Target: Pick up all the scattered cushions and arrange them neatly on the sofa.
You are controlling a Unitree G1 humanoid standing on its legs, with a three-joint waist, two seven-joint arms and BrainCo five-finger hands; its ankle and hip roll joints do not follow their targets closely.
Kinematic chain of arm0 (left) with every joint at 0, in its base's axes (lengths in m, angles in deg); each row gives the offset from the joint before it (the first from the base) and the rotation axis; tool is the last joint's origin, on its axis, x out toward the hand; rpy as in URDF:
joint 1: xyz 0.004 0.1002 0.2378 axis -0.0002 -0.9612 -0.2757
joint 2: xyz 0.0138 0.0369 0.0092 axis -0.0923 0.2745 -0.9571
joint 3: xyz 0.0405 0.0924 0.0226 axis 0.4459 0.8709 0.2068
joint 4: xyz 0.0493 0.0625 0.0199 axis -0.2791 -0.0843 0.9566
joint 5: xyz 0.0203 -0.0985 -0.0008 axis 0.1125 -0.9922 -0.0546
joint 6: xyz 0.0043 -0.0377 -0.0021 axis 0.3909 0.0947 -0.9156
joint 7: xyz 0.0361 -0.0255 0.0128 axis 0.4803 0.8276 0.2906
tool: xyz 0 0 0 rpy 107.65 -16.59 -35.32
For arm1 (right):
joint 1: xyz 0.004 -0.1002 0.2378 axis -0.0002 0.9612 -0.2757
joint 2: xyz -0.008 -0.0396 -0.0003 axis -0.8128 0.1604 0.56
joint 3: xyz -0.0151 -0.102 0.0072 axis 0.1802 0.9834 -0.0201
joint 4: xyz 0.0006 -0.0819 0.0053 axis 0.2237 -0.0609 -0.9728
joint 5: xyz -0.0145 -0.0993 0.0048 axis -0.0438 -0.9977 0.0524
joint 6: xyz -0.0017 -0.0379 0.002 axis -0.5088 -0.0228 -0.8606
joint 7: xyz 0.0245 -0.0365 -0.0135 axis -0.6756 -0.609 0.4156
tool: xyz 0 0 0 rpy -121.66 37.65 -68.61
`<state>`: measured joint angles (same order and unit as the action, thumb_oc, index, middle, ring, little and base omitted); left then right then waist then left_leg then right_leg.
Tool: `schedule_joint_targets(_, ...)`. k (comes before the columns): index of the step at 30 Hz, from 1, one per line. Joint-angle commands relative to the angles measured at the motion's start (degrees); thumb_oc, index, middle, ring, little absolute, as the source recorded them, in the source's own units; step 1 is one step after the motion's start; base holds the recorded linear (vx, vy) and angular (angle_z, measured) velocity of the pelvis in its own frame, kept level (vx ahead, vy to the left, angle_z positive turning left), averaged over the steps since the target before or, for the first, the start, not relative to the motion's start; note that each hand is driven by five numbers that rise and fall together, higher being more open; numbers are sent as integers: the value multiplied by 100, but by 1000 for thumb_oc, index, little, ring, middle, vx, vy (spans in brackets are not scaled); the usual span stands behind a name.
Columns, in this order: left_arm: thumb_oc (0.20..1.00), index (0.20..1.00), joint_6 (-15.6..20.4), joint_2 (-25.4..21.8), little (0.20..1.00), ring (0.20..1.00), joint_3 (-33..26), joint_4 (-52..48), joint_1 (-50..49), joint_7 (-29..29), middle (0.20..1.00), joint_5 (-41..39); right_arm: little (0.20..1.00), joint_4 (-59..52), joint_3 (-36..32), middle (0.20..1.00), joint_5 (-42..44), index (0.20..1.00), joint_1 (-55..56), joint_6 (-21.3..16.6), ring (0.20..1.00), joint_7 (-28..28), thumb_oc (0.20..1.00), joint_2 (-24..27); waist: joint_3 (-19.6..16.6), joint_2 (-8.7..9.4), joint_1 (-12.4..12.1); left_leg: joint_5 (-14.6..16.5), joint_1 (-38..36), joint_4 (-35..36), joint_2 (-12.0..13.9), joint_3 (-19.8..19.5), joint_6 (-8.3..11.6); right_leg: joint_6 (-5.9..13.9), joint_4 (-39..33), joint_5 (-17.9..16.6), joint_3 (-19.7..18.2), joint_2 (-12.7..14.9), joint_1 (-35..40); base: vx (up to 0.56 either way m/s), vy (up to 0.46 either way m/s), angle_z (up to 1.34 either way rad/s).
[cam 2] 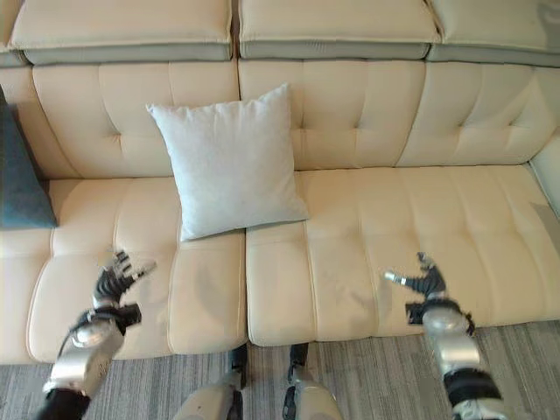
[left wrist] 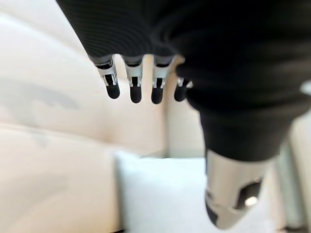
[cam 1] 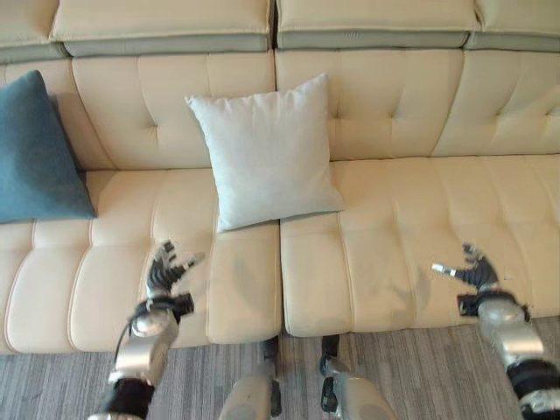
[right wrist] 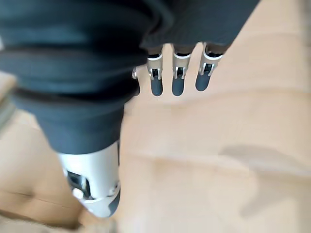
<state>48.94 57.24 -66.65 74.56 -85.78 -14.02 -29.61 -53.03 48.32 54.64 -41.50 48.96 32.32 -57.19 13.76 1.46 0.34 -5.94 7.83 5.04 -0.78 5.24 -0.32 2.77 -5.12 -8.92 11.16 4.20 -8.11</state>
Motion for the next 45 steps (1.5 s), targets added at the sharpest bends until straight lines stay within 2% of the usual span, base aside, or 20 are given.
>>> schedule_joint_targets(1,1000,1000,101,-155,1000,1000,-242,350,300,198,1000,533,1000,248,-187,1000,-235,1000,-212,-164,1000,-25,1000,69,-397,1,-8,751,-550,-4,12,195,214,396,12,1072,193,28,675,-53,-23,2)
schedule_joint_targets(3,1000,1000,-37,38,1000,1000,-219,904,187,271,1000,744,1000,666,-135,1000,-174,1000,-98,-106,1000,-67,1000,-302,-466,-10,-15,761,-606,-4,16,178,211,391,12,1084,205,17,730,-74,-12,3)
schedule_joint_targets(6,1000,1000,-77,102,1000,1000,-167,1137,172,280,1000,833,1000,898,-87,1000,-222,1000,-123,-84,1000,-61,1000,-419,-535,-14,-20,750,-606,-4,14,179,205,387,12,1076,215,21,742,-47,7,1)
schedule_joint_targets(11,1000,1000,-198,373,1000,1000,94,2263,267,267,1000,1121,1000,1562,16,1000,-221,1000,-33,-63,1000,46,1000,-855,-670,-40,7,775,-721,-4,6,196,185,396,12,1064,210,27,860,-61,32,0)
schedule_joint_targets(20,1000,1000,-249,421,1000,1000,201,2657,188,342,1000,1323,1000,1846,-84,1000,-367,1000,67,-3,1000,66,1000,-837,-809,-57,106,828,-837,-4,-74,240,116,442,12,964,128,93,943,-65,78,-1)
schedule_joint_targets(24,1000,1000,-196,376,1000,1000,45,2588,131,300,1000,1204,1000,1764,-195,1000,-395,1000,38,-18,1000,112,1000,-849,-646,-62,156,769,-757,-4,-80,462,87,557,12,656,115,161,745,-161,113,-10)
schedule_joint_targets(26,1000,1000,-187,359,1000,1000,-17,2553,144,282,1000,1156,1000,1748,-196,1000,-376,1000,-13,-19,1000,117,1000,-880,-587,-73,153,724,-710,-4,-38,522,75,554,102,627,97,150,677,-198,57,-31)
schedule_joint_targets(27,1000,1000,-173,318,1000,1000,-65,2623,195,247,1000,1074,1000,1794,-150,1000,-366,1000,-103,-47,1000,104,1000,-921,-525,-150,172,666,-647,-4,47,551,30,464,835,1006,-4,155,583,-227,60,-34)
schedule_joint_targets(29,1000,1000,-169,313,1000,1000,-92,2657,217,234,1000,999,1000,1797,-119,1000,-350,1000,-99,-52,1000,98,1000,-951,-567,-149,147,677,-627,-4,60,566,25,404,1151,1289,-8,170,732,-125,26,-27)
schedule_joint_targets(31,1000,1000,-177,303,1000,1000,-94,2698,218,240,1000,985,1000,1801,-114,1000,-331,1000,-96,-59,1000,98,1000,-959,-606,-138,130,687,-622,-4,55,560,22,384,1239,1383,-4,181,814,-59,-28,-12)
schedule_joint_targets(33,1000,1000,-214,266,1000,1000,-86,2868,230,229,1000,1044,1000,1821,-139,1000,-249,1000,-56,-82,1000,89,1000,-1002,-757,-38,54,688,-565,-4,17,587,32,428,1252,1476,-51,179,1196,-101,-97,-1)
schedule_joint_targets(36,1000,1000,-227,204,1000,1000,-96,2898,213,221,1000,1054,1000,1822,-131,1000,-240,1000,-11,-67,1000,78,1000,-1029,-838,46,-9,605,-430,-4,12,643,56,458,1042,1482,-62,111,1435,-118,-111,-7)
schedule_joint_targets(39,1000,1000,-227,162,1000,1000,-169,2888,175,217,1000,1026,1000,1799,-45,1000,-276,1000,-36,-46,1000,63,1000,-1040,-797,90,-63,318,-295,-4,141,741,177,301,659,1684,77,-17,1476,-244,-210,-19)
schedule_joint_targets(40,1000,1000,-233,160,1000,1000,-189,2827,161,246,1000,999,1000,1721,-35,1000,-311,1000,-17,-27,1000,60,1000,-987,-751,110,-34,123,-223,-4,201,687,280,194,432,1753,52,-172,1529,-267,-261,-11)
schedule_joint_targets(41,1000,1000,-234,162,1000,1000,-190,2827,162,246,1000,999,1000,1721,-35,1000,-311,1000,-18,-27,1000,60,1000,-986,-757,102,-28,115,-209,-4,209,680,282,188,422,1740,57,-183,1522,-410,-352,0)
schedule_joint_targets(42,1000,1000,-215,171,1000,1000,-177,2738,155,261,1000,949,1000,1655,2,1000,-310,1000,-25,-41,1000,82,1000,-944,-625,75,5,-130,-74,-4,297,598,438,77,258,1747,20,-341,1536,-371,-261,6)
schedule_joint_targets(45,1000,1000,-221,173,1000,1000,-146,2644,177,255,1000,970,1000,1563,40,1000,-273,1000,-58,-83,1000,124,1000,-868,-443,6,39,-381,85,-4,422,459,590,-48,265,1693,84,-497,1416,-340,-241,10)
